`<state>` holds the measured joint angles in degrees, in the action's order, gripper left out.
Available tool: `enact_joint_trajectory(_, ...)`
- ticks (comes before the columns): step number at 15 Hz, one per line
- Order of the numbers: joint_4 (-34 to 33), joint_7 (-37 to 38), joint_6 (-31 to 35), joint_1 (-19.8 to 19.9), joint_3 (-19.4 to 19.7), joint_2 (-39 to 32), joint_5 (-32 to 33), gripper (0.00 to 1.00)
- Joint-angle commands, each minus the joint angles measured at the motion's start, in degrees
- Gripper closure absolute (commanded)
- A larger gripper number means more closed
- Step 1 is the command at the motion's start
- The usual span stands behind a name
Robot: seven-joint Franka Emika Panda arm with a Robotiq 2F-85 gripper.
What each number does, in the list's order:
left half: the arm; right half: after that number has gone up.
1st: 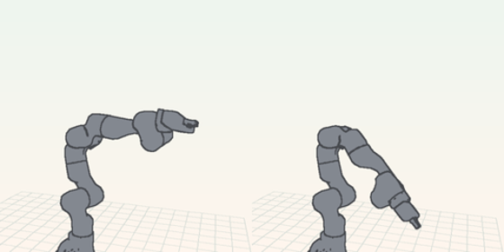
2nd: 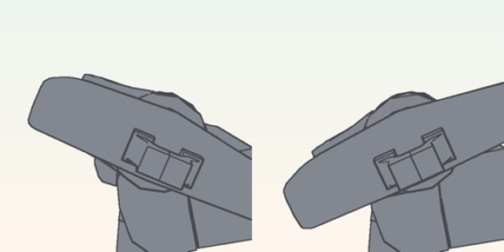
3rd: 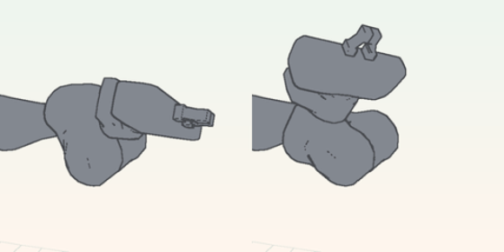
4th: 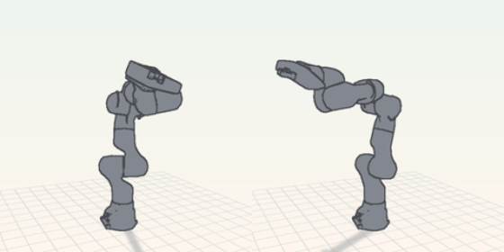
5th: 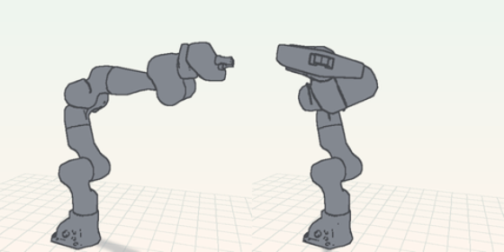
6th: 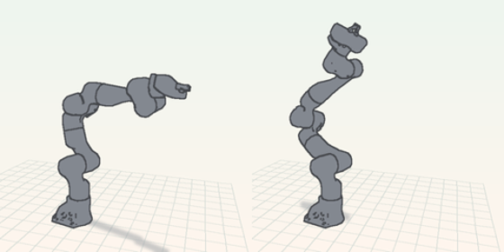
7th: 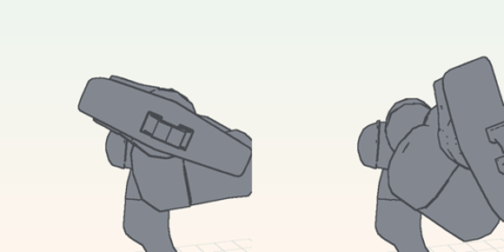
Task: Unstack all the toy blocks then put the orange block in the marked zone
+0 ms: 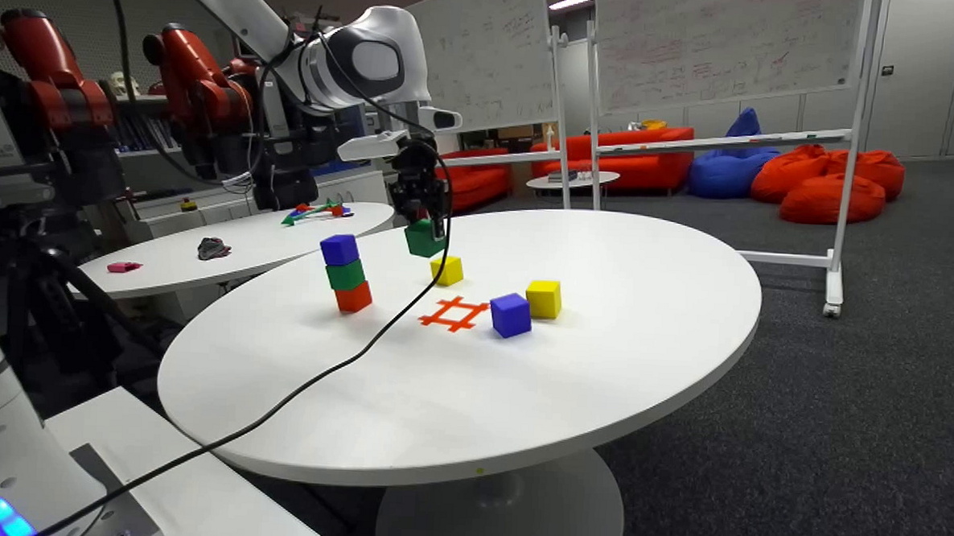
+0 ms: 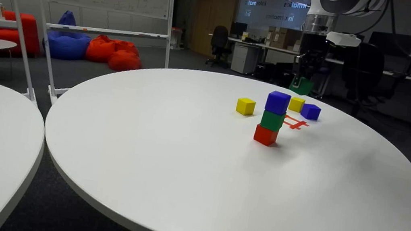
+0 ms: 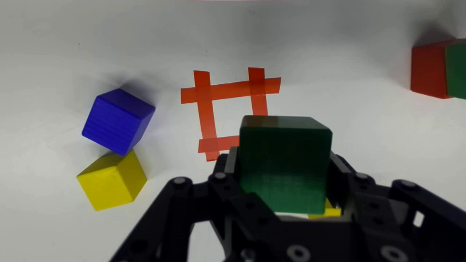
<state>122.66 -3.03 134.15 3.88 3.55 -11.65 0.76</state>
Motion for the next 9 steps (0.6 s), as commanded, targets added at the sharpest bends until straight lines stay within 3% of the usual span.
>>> enact_joint_trajectory(1, -0.11, 0.00, -0.18, 0.07, -0.06, 0.01, 0.01, 0.44)
enact_joint_trajectory(5, -0.11, 0.00, -0.18, 0.07, -0.06, 0.01, 0.00, 0.44)
enact_joint_trajectory(6, -0.20, -0.14, -0.24, 0.05, -0.09, -0.11, 0.10, 0.69)
enact_joint_trajectory(9, -0.73, -0.66, -0.15, 0.12, -0.27, -0.80, -0.34, 0.69)
